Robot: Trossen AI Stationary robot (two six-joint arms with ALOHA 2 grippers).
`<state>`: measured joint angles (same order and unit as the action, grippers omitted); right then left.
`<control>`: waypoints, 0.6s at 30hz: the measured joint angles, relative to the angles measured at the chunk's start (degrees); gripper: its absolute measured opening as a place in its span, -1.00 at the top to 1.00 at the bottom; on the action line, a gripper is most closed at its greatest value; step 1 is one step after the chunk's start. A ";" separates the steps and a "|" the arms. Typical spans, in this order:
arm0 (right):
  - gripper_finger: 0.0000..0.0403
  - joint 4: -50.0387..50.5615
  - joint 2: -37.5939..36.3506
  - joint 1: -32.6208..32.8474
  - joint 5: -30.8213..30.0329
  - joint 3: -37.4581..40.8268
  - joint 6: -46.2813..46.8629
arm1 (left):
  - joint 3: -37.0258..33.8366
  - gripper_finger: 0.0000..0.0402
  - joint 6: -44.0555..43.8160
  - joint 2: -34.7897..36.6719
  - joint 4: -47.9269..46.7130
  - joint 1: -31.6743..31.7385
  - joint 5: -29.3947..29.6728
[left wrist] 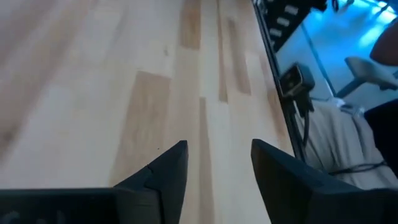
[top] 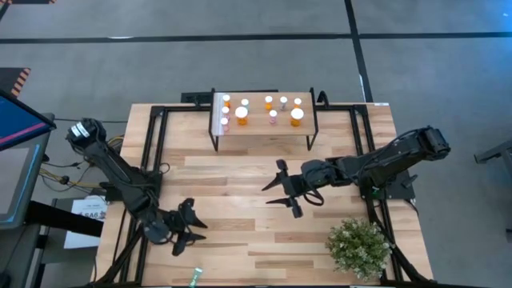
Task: Pick and place medicine bottles onto shelf by color
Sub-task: Put the blue pill bottle on the shelf
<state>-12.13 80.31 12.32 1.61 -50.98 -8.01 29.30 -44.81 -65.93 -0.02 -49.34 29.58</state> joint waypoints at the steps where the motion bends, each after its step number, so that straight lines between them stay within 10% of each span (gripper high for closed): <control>1: -0.08 0.20 0.00 0.02 0.00 0.02 0.00 | 0.48 0.21 -1.61 -1.30 -0.06 -0.56 -0.40; 18: -0.08 1.87 0.00 0.02 -0.02 0.04 -0.46 | 22.42 0.44 -35.42 -22.70 -19.08 -4.87 -13.98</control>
<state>-10.26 80.31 12.34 1.58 -50.94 -8.47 51.72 -80.23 -88.63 -19.10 -54.22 15.59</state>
